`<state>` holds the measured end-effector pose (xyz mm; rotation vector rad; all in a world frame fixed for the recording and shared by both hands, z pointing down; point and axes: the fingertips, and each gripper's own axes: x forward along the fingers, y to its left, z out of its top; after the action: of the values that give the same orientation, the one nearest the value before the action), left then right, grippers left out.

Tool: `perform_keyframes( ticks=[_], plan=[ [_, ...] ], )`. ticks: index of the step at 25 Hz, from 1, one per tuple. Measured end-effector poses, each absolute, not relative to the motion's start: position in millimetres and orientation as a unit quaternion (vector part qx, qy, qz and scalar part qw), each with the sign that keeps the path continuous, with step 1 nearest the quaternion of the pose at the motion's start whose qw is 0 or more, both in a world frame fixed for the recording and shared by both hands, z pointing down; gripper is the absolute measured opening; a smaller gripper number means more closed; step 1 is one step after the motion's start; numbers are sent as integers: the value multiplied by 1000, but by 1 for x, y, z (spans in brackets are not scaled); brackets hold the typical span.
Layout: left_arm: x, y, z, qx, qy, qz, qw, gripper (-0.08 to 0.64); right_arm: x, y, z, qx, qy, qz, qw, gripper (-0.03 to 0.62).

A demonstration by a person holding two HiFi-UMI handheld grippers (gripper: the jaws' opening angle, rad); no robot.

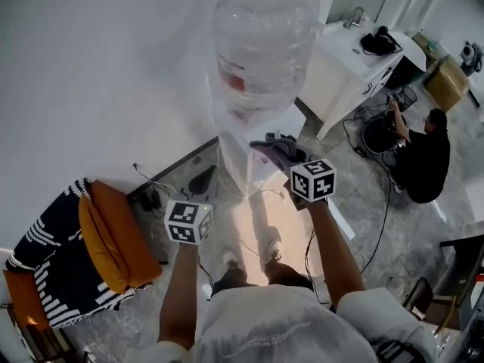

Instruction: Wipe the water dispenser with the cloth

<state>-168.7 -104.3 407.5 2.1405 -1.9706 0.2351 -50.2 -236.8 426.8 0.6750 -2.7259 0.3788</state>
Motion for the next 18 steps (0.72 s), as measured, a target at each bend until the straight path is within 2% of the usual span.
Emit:
perform_keyframes(
  ticks=[8,18],
  plan=[
    [-153,-124,330,739,-666,97,28,8,18,-241,328,299,-945,24,131,81],
    [-146,-139,232,740,-664,74,-69,8,35,-224,234,296,-952,-37,68,81]
  ],
)
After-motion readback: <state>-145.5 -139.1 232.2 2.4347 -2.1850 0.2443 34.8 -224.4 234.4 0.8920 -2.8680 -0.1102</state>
